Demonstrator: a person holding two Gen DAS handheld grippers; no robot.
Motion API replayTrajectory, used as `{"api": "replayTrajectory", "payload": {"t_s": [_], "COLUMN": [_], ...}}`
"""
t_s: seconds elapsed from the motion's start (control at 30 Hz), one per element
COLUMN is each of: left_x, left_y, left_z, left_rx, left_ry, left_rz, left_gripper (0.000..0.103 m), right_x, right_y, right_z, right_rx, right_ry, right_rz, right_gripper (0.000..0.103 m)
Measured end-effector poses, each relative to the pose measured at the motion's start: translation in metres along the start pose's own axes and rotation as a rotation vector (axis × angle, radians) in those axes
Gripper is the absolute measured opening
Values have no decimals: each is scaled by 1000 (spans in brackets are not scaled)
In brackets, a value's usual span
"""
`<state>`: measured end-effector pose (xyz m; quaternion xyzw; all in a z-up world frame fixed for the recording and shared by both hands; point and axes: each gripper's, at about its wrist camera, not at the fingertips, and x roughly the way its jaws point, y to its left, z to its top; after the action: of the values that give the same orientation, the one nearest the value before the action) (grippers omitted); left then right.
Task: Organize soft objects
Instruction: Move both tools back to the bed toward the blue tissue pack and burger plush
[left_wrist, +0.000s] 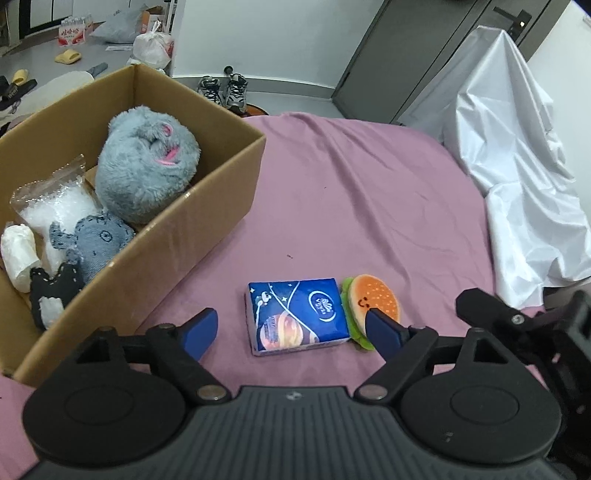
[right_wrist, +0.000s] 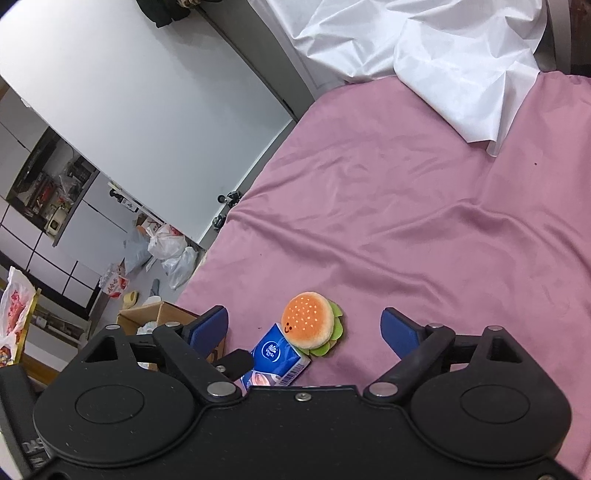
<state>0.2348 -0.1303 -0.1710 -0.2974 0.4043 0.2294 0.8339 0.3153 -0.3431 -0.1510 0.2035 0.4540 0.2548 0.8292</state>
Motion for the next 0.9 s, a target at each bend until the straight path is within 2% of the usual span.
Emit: {"api": "replayTrajectory", "payload": {"t_s": [0.2, 0.8, 0.9], "left_x": [20, 52, 52], "left_y": [0, -13, -12], "left_z": [-4, -13, -11], "left_rx": [-8, 19, 1], "left_ry": [16, 4, 5], "left_rz": [36, 65, 66], "left_gripper": [79, 80, 74], "right_x": [9, 47, 51], "right_y": [-5, -17, -17], "right_z": [1, 0, -2], "right_rx": [14, 88, 89], "right_ry": [17, 85, 95], "right_rz": [5, 55, 56], "right_gripper": [90, 85, 84]}}
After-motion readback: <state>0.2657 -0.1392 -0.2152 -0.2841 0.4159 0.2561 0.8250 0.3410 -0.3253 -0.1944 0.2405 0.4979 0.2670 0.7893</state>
